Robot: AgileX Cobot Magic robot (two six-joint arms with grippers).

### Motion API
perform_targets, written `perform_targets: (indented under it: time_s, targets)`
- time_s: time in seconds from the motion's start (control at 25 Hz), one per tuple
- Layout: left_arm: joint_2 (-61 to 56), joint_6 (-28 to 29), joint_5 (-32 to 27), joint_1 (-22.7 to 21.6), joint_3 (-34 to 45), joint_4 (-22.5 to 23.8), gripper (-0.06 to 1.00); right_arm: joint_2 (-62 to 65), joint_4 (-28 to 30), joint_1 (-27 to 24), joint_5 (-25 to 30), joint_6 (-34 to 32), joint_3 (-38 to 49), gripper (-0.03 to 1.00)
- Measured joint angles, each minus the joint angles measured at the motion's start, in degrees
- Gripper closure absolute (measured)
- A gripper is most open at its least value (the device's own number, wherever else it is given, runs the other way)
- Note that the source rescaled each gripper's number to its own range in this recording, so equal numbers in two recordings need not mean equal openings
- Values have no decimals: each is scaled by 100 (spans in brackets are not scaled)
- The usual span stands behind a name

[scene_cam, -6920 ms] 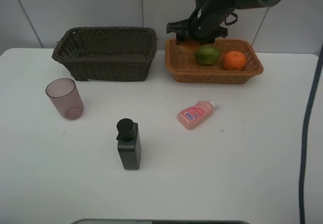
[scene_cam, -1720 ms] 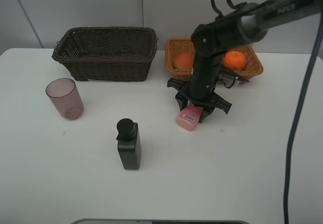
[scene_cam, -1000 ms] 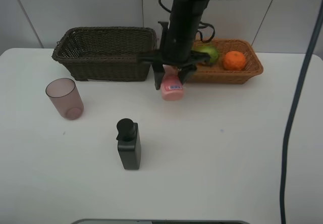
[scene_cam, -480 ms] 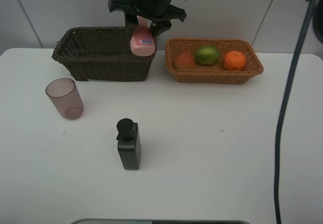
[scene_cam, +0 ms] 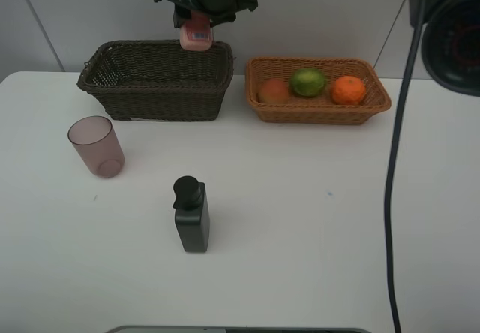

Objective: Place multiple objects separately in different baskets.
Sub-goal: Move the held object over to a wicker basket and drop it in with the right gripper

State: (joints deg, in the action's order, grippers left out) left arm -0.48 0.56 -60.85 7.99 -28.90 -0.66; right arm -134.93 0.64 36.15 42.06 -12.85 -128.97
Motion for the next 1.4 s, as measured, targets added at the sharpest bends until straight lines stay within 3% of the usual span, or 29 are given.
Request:
perform_targets:
  time_s: [0.2, 0.4, 1.2, 1.32, 1.4]
  targets:
    - [0, 0, 0, 0, 0, 0, -1, -466, 58, 0, -873, 0, 0, 97]
    - [0, 0, 0, 0, 0, 0, -1, -929, 136, 24, -1352, 0, 0, 97]
    - [0, 0, 0, 0, 0, 0, -1, -1290, 136, 36, -1382, 0, 6, 96]
    - [0, 0, 0, 0, 0, 0, -1, -1290, 136, 36, -1304, 0, 6, 83]
    - [0, 0, 0, 0, 0, 0, -1, -1290, 136, 36, -1301, 0, 6, 68]
